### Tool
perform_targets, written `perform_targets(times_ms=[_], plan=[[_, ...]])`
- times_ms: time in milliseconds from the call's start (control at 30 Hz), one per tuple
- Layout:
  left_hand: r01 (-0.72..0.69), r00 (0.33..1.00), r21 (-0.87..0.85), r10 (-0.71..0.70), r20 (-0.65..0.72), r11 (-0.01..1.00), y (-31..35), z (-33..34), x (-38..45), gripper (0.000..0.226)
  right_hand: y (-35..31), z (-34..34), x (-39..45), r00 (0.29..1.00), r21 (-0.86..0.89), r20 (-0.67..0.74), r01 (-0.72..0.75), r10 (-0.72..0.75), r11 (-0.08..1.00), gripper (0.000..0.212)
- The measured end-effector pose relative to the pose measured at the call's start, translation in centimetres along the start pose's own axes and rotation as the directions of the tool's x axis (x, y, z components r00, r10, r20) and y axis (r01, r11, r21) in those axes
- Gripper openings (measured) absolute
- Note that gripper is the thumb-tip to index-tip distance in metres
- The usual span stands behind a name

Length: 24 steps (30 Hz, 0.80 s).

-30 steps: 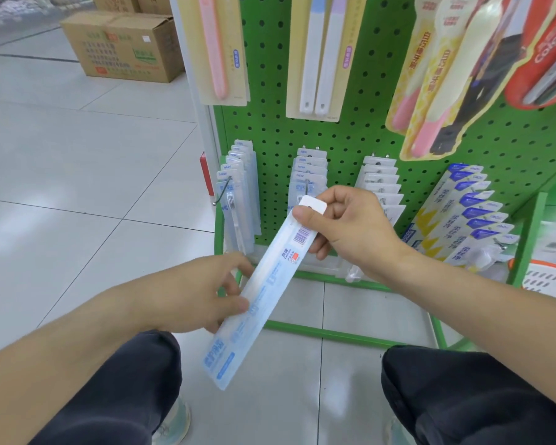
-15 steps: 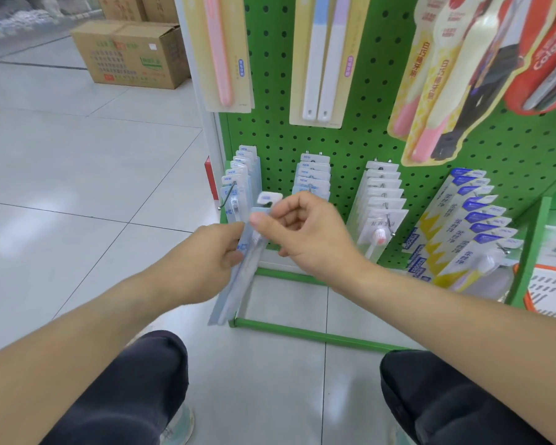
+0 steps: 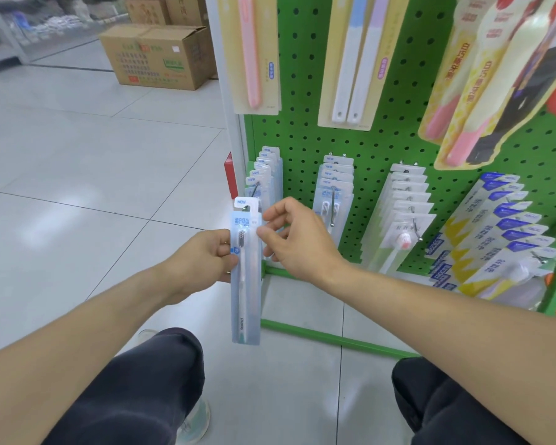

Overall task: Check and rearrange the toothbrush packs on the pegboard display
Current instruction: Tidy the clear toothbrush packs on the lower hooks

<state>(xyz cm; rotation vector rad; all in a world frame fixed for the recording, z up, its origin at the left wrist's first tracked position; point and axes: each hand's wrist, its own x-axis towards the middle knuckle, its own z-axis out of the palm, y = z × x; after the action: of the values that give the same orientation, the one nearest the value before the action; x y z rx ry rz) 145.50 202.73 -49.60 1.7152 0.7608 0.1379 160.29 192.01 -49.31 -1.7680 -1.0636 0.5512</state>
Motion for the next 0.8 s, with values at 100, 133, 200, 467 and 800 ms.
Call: perform_targets(times_ms=[100,133,200,467,800], plan=[[0.007,1.0,-0.02,-0.007,-0.006,1.0,-0.3,-0.1,0.4,0.035,0.1,0.5,0.6,1.0,-0.003,-0.017,-0.004,0.004,1.0,0.015],[0.008,1.0,-0.021,-0.008,-0.01,1.0,-0.4,-0.1,0.5,0.032,0.1,0.6,0.7,1.0,0.002,-0.027,-0.007,0.007,1.0,0.013],[0.008,1.0,-0.022,-0.008,-0.023,1.0,-0.4,-0.1,0.9,0.029,0.2,0.9,1.1,0.998,0.023,-0.055,-0.015,0.016,1.0,0.012],[0.017,0.97,0.064,0.0,-0.244,0.998,-1.2,0.1,3.7,0.015,1.5,1.6,1.3,0.992,0.035,-0.107,-0.063,0.066,0.997,0.014],[0.136,0.942,0.129,-0.088,-0.324,0.982,-1.7,0.9,6.2,0.042,3.3,-1.6,-0.9,0.99,-0.084,-0.124,-0.081,0.071,0.993,0.009]])
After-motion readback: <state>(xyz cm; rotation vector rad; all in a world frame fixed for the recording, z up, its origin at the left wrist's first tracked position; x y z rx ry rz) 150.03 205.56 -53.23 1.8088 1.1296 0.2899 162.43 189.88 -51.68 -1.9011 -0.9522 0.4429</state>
